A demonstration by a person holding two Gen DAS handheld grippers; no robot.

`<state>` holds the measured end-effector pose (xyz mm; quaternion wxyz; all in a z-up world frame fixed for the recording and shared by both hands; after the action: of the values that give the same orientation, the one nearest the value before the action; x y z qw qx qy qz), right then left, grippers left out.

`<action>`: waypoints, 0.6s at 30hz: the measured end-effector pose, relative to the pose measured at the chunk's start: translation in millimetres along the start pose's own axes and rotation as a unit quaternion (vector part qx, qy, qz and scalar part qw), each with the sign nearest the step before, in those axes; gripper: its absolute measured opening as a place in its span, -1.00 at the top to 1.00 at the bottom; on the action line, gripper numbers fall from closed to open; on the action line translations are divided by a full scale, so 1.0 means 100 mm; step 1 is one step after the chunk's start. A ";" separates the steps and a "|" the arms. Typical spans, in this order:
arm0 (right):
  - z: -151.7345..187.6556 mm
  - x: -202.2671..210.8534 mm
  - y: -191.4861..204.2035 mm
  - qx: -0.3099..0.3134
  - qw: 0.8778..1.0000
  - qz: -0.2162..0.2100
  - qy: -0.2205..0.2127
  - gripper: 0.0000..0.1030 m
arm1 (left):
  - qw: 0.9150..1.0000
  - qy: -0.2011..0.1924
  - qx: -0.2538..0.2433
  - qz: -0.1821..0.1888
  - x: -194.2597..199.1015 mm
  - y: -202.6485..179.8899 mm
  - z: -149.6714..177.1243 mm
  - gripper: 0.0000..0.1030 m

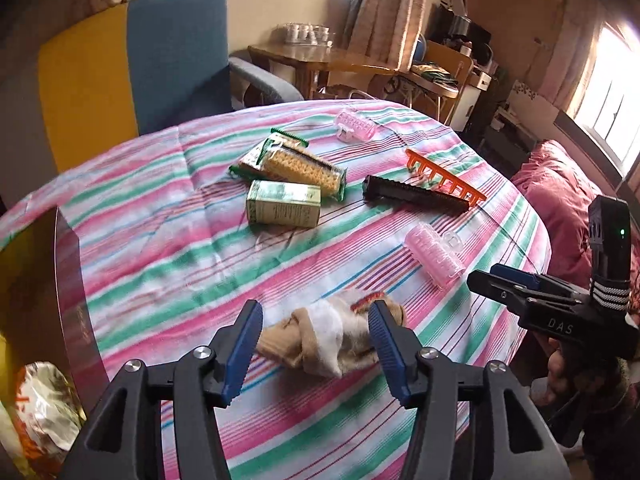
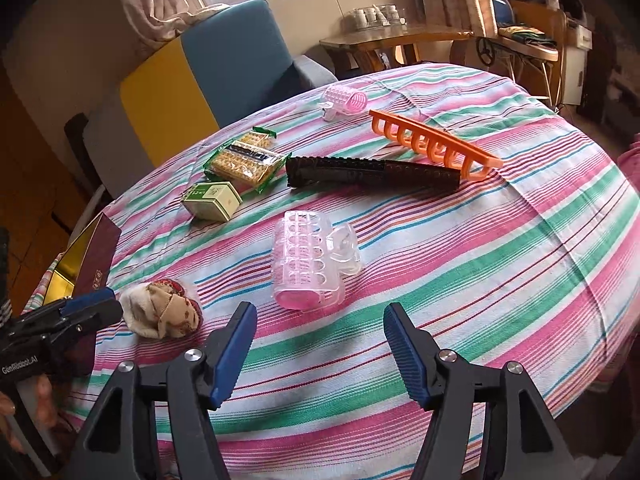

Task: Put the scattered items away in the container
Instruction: 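Close the left tool on the grey sock bundle with the red band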

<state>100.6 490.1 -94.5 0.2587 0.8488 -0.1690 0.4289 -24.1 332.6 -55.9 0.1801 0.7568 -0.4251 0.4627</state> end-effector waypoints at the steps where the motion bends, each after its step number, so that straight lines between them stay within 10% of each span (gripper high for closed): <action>1: -0.02 0.02 -0.01 -0.002 1.000 0.001 -0.002 -0.32 | 1.000 0.008 -0.017 0.000 -0.06 -0.04 -0.03 -0.14; 7: -0.16 -0.06 -0.04 -0.020 1.000 -0.003 -0.002 -0.41 | 0.997 0.063 -0.049 0.004 -0.41 -0.19 0.13 0.05; 18: -0.11 -0.22 -0.01 -0.035 0.999 -0.021 0.013 -0.40 | 0.998 0.044 0.023 0.042 -0.14 0.03 0.41 0.01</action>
<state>81.3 499.2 -107.4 0.2998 0.8368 -0.1623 0.4283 -7.3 310.1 -88.4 0.1615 0.7211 -0.4380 0.5120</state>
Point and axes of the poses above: each gripper's, at about its wrist camera, not at the fingertips, and x roughly against the way its jaws point, y to its left, z to its underside, the point moved 5 cm from there along -x, roughly the way its jaws point, and after that the axes turned 7 degrees about y, right-handed, at the moved point
